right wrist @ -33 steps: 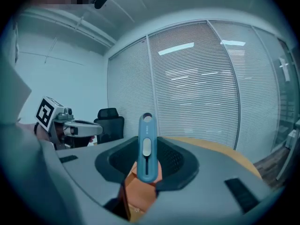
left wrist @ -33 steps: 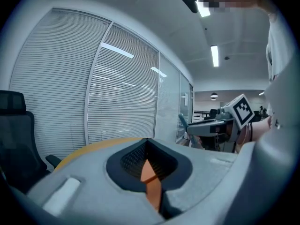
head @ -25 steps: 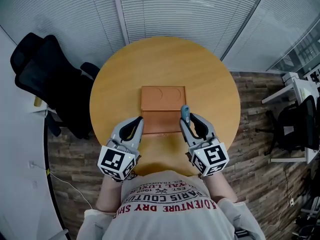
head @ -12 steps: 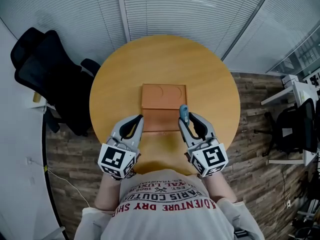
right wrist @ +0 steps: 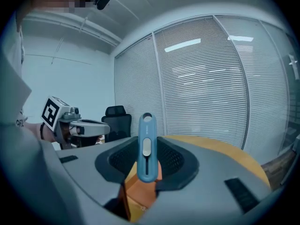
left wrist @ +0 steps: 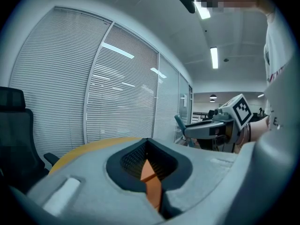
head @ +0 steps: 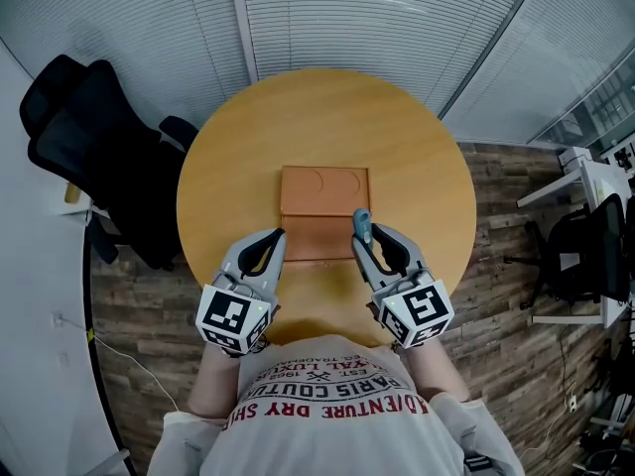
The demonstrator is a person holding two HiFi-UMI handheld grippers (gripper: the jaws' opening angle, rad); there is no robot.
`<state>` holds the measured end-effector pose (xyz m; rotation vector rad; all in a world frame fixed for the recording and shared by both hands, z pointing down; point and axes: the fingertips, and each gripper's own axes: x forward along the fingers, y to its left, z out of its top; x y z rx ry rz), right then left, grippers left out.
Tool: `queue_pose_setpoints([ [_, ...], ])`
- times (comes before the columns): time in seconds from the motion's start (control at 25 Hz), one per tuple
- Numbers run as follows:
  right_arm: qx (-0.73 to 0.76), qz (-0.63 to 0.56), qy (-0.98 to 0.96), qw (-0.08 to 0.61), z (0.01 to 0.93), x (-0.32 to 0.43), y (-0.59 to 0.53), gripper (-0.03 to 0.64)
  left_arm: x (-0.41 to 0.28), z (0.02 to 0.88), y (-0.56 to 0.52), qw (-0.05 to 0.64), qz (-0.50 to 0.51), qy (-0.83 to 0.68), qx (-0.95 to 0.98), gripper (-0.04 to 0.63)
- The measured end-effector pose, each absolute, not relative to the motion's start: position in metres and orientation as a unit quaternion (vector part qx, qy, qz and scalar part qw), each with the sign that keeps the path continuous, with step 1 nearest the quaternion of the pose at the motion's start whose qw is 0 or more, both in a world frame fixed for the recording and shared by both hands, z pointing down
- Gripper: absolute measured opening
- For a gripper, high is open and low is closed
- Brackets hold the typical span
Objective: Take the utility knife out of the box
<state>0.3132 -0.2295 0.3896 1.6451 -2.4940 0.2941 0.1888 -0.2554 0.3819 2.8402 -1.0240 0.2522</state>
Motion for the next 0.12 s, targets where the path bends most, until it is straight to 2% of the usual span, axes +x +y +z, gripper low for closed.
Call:
queue_pose_setpoints([
  [0.12,0.549,0.098,-0.827,0.07,0.3907,0.3148,-0.2304,0.132,0.1888,0.3827,-0.2559,0.055,0.086,-0.339,0.935,-0.005],
])
